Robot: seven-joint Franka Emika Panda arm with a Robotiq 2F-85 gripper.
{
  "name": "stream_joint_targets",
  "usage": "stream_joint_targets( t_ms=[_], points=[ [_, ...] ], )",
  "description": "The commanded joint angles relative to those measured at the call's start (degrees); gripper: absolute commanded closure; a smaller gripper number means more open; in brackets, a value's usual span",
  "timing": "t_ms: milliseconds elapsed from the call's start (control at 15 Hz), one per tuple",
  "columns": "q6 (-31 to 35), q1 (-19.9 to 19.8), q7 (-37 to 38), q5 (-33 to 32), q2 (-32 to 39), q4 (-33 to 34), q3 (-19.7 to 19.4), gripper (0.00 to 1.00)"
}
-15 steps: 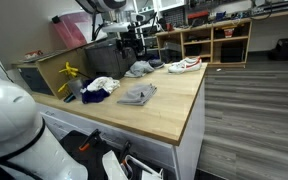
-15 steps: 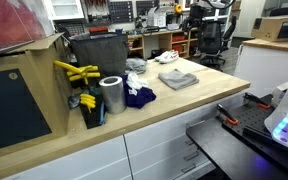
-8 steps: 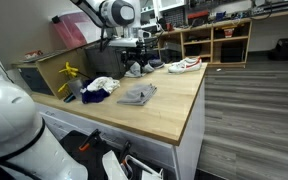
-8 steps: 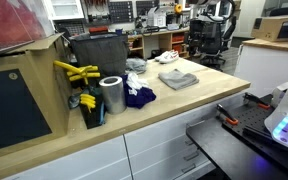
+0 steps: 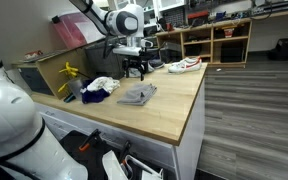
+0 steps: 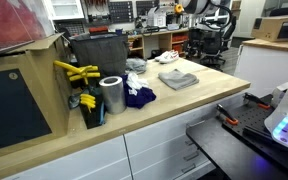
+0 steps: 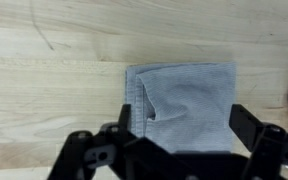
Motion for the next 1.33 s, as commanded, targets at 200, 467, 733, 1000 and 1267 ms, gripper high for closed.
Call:
stream_joint_targets(
  t_ms=[200,467,733,1000,1267],
  points=[
    [0.06,-1.26,-1.24,0.47,3.98,3.28,0.88,0.0],
    [0.12,-1.21,0.24,-0.3,3.87,2.71,0.87,0.0],
    [0.09,-1.31,0.25,-0.29,3.97,3.5,0.88,0.0],
    [0.44,-1.3,1.31,-1.02,5.04,4.1,0.5,0.0],
    [2.17,-2.02,-0.49,-0.87,11.22,6.07,0.83,0.0]
  ],
)
